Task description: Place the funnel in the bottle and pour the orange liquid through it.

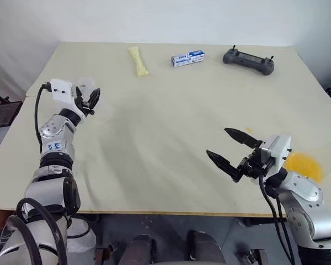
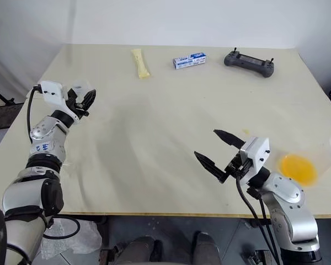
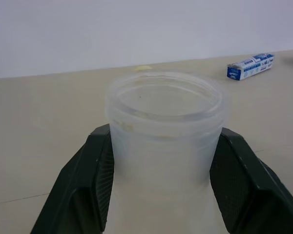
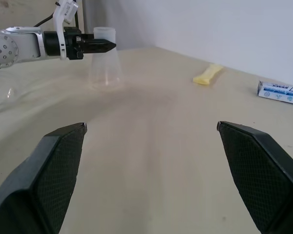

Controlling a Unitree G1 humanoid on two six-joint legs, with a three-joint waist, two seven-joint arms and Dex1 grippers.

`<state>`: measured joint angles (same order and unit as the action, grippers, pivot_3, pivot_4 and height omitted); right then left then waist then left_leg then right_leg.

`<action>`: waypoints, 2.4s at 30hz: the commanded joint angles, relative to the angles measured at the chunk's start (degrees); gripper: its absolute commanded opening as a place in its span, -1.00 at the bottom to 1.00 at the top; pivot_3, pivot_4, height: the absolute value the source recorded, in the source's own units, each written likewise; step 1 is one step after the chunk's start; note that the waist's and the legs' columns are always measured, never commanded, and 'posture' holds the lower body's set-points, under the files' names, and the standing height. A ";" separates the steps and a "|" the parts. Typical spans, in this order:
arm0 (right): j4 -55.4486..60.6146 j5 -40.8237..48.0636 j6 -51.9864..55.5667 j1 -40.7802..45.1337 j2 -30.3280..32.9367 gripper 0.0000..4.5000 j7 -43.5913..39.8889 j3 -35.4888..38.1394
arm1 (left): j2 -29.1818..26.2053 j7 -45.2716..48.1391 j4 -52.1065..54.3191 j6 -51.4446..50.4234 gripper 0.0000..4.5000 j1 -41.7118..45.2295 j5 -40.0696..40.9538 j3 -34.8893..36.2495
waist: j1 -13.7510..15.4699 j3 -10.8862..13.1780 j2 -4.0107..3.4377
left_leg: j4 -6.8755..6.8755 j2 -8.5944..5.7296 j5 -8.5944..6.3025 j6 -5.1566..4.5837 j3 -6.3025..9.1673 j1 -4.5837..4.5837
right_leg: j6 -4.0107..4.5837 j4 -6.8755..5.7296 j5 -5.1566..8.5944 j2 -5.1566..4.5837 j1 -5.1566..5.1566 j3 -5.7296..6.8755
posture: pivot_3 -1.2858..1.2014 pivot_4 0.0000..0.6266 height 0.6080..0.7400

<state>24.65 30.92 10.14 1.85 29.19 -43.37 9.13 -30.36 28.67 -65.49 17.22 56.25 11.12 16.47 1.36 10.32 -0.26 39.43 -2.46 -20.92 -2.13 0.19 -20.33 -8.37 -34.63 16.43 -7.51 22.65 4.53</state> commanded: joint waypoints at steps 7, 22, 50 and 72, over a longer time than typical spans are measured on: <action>3.23 1.40 -0.53 -1.03 1.86 1.00 -0.05 3.45 | 2.66 17.36 10.15 -3.15 0.05 3.53 3.22 -3.03 | 0.12 0.04 0.06 | 0.15 0.00 0.00 0.00 0.09 -0.12 | 0.00 -0.01 0.00 0.01 0.01 0.09 | 0.03 -0.52 1.00; 6.59 5.22 0.95 -13.13 6.51 1.00 -2.97 12.26 | 15.92 37.59 26.56 -20.14 0.05 3.66 5.15 -16.92 | 0.00 0.05 0.08 | 0.42 0.03 -0.04 -0.08 0.06 -0.27 | -0.03 -0.04 -0.01 0.04 -0.01 0.06 | 0.03 -0.52 1.00; 10.54 1.65 -2.15 -18.01 1.79 1.00 1.85 11.48 | 20.69 39.31 25.83 -19.10 1.00 0.21 2.24 -20.66 | 0.25 0.05 0.08 | 0.54 0.02 -0.05 -0.11 0.07 -0.31 | -0.03 -0.03 -0.01 0.02 -0.02 0.01 | 0.03 -0.52 1.00; 9.74 1.64 -1.73 -16.38 2.56 1.00 1.46 11.33 | 15.05 42.95 36.33 -27.88 1.00 -4.36 4.07 -21.45 | 0.22 0.05 0.07 | 0.55 0.02 -0.05 -0.11 0.10 -0.30 | -0.03 -0.06 -0.01 0.03 -0.02 -0.03 | 0.03 -0.52 1.00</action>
<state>33.53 32.03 8.91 -14.58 31.25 -41.82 20.04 -14.65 70.97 -32.00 -10.12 51.45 13.81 -5.45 1.58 10.36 -0.19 39.98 -2.45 -20.98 -2.24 0.32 -20.63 -8.40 -34.71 16.41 -7.48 22.64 4.50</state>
